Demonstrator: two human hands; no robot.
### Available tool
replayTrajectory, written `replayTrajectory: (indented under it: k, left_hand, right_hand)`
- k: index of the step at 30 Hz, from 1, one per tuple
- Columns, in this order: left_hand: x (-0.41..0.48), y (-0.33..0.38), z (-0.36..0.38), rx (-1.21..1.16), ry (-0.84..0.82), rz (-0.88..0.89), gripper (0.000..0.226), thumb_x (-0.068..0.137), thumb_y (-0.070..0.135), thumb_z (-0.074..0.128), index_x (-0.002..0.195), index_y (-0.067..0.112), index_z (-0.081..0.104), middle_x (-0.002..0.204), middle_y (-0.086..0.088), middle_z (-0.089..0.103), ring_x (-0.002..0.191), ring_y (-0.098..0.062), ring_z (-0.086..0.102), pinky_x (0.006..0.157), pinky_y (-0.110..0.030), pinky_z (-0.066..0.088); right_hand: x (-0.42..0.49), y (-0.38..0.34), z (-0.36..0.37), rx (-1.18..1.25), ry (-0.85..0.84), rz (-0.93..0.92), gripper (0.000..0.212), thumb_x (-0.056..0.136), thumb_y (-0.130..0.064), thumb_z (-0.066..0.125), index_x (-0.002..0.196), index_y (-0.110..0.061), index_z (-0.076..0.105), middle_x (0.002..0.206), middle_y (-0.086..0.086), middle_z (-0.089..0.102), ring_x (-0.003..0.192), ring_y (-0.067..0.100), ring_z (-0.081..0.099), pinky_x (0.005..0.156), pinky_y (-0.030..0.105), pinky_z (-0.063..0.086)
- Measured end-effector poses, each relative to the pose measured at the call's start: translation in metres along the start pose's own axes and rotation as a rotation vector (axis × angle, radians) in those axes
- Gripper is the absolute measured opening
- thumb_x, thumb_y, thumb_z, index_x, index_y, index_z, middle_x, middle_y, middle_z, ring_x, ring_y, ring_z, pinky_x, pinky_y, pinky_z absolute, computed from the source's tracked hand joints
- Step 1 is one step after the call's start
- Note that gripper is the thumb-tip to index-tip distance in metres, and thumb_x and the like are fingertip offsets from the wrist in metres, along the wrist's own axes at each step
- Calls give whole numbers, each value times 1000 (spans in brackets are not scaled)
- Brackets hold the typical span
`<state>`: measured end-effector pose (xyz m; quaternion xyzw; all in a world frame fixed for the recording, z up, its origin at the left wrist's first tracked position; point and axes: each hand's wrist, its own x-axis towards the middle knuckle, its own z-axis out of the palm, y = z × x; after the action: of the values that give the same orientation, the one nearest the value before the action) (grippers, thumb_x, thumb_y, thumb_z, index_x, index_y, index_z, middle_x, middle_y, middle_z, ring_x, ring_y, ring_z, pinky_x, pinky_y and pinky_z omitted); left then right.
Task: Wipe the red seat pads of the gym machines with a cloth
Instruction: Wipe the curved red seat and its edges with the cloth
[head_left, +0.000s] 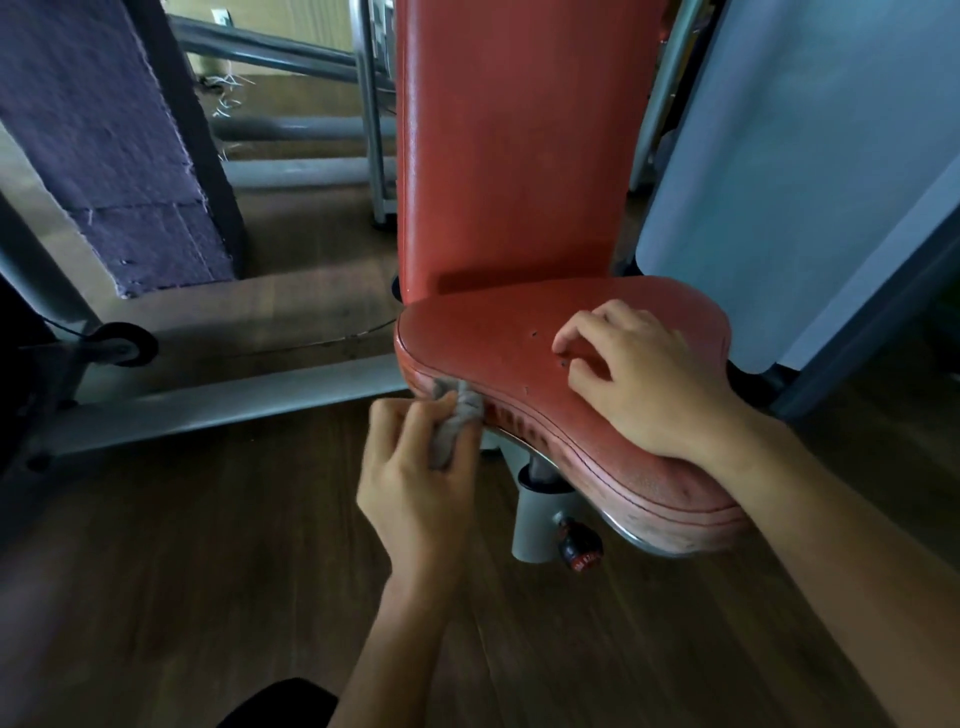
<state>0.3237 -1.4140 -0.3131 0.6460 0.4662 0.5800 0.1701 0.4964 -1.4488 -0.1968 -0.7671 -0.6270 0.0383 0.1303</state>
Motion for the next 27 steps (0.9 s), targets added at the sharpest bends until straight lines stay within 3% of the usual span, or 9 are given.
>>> replayTrajectory:
  k: [3,7,10,14,19,24,27]
  left_hand:
    - [7,-8,-3,-38,35,-76,18,84,22,82,91,15,68,94,16,49,78,4,54,62,-7,39]
    - [-1,-8,1,-13,-34,122,19,86,31,76,92,14,70,96,12,53,80,-3,57,64,-15,45]
    - [3,-12,4,-49,41,25,19,86,30,77,91,14,68,95,19,48,80,3,56,65,-6,40]
    - [-4,-4,6,-132,45,-67,17,82,20,81,89,15,67,92,14,50,84,6,56,68,-4,40]
    - [14,-18,-5,-94,-1,44,24,87,35,77,90,13,68,95,13,52,85,4,57,65,-10,45]
    - [18,-18,-8,-116,-40,30,22,87,36,73,89,14,68,94,13,52,85,0,59,65,-10,45]
    - [32,-33,-10,-121,-33,-53,16,88,27,76,91,15,67,95,10,55,87,-3,59,67,-21,49]
  right_hand:
    - [2,0,2,-21,18,-19,18,98,-35,47,115,-34,55,121,-9,50,116,17,48,103,44,37]
    - [4,-3,2,-56,-17,-5,20,98,-36,46,117,-36,52,123,-9,47,117,18,46,100,45,37]
    - [12,-9,1,-97,-56,-13,26,98,-35,43,122,-36,51,125,-9,44,119,18,40,100,43,34]
    - [19,-13,4,-9,-83,-102,33,102,-25,43,132,-31,55,135,-13,47,127,15,40,107,35,34]
    - [17,-13,7,55,-125,-184,42,106,-20,39,145,-33,48,148,-19,41,137,5,33,113,25,24]
    - [18,-13,10,64,-104,-195,42,105,-20,40,144,-34,49,147,-18,44,135,6,36,116,31,30]
    - [20,-13,11,70,-95,-198,42,104,-19,41,143,-33,50,146,-19,45,135,6,37,116,33,31]
